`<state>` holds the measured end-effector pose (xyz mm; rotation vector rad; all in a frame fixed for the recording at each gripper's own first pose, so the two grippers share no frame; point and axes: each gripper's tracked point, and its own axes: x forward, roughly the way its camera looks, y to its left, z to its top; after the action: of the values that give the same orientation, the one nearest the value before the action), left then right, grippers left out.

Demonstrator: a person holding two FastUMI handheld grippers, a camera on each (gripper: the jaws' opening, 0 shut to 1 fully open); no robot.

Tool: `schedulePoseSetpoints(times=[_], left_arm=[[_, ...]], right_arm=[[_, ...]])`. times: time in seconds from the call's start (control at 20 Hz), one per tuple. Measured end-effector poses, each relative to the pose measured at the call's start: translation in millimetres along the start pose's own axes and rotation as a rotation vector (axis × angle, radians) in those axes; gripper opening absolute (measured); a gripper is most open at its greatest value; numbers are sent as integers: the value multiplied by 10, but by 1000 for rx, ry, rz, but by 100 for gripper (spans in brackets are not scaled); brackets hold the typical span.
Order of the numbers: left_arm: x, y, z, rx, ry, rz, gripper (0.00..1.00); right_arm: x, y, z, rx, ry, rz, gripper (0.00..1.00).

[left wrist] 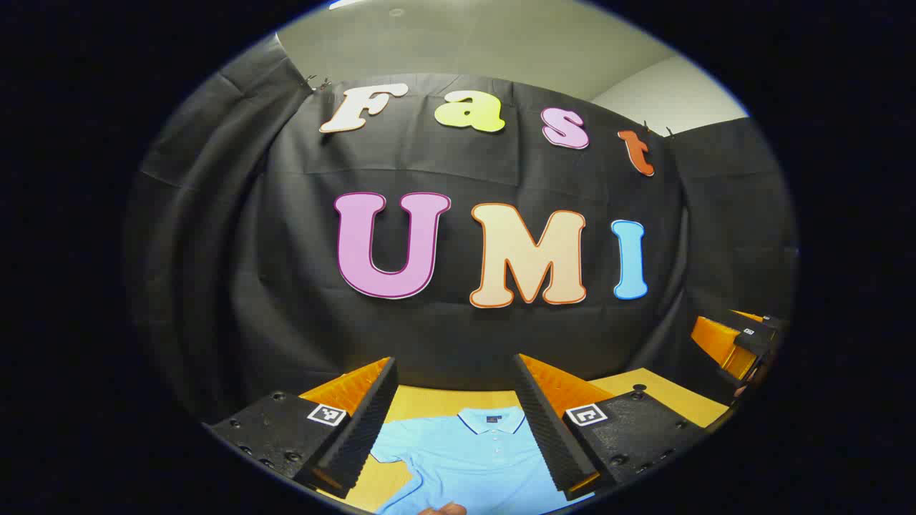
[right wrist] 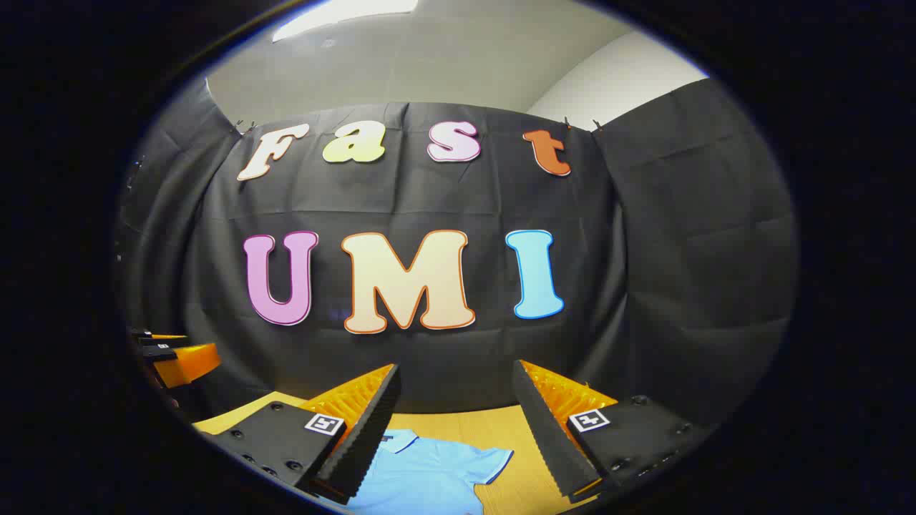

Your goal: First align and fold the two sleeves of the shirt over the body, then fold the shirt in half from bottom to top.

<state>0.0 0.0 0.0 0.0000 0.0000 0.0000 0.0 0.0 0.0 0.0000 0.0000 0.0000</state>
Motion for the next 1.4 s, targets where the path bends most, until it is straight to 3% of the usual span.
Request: schedulePoseSetpoints(times=[0.85,1.1,1.25,1.4], left_arm=[[56,16,-26,37,-8,5,95],[125,34,-7,56,-20,-12,94],[214,106,-22,71,-23,-15,95],[332,179,-60,87,-14,-11,93]], right_arm=[[79,42,-60,-35,10,21,98],[594,-116,-826,-89,169,-8,98],[909,-267,-1506,-119,301,-43,98],[1119,-371,-2085,-84,421,-77,99]])
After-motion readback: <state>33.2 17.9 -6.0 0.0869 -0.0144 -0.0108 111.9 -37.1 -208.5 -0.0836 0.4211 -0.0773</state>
